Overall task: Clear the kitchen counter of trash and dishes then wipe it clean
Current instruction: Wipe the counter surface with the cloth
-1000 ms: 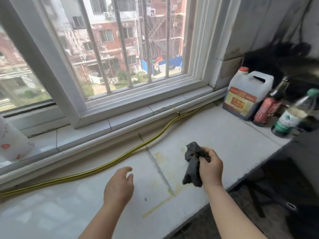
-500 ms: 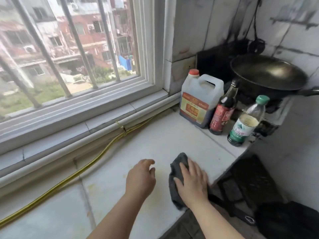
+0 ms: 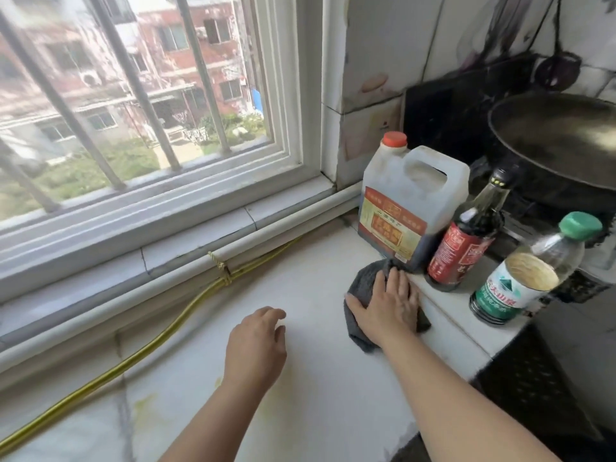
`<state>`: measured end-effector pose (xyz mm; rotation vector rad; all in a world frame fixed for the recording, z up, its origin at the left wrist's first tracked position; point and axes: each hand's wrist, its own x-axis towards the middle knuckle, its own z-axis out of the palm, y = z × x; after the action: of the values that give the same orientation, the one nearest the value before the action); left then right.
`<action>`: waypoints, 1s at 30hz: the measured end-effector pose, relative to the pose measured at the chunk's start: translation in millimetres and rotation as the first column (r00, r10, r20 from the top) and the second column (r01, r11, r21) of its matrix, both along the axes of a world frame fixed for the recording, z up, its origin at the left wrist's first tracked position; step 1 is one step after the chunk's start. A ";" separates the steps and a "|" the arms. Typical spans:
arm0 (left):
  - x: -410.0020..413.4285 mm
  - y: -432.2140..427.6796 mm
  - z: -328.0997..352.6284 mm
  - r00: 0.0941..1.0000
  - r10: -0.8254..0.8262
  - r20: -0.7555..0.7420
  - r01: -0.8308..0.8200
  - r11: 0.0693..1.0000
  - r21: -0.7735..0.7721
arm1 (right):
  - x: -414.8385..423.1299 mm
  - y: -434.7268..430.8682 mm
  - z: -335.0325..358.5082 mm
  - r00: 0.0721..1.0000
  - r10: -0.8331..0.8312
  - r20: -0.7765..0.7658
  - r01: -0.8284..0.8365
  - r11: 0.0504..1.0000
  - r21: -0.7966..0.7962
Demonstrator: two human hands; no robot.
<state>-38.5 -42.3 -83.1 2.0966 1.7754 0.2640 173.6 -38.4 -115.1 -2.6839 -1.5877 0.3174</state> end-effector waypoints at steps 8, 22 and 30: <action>0.4 16.6 -10.8 1.000 0.011 0.020 -0.012 0.999 0.031 | -12.4 32.7 -7.1 0.978 0.200 -0.051 -0.196 0.977 0.082; -10.9 34.2 -14.6 1.000 0.018 0.007 -0.019 0.996 0.089 | -36.0 93.7 -8.0 0.746 0.647 -0.157 -0.635 0.763 0.124; -60.7 14.7 -19.5 0.992 0.124 -0.014 -0.122 0.987 0.103 | -40.1 110.1 0.2 0.925 0.364 -0.112 -0.351 0.928 0.121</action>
<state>-99.2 -27.6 -102.6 2.0672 1.9447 0.3755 133.5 71.7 -115.0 -2.2375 -1.9891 0.3983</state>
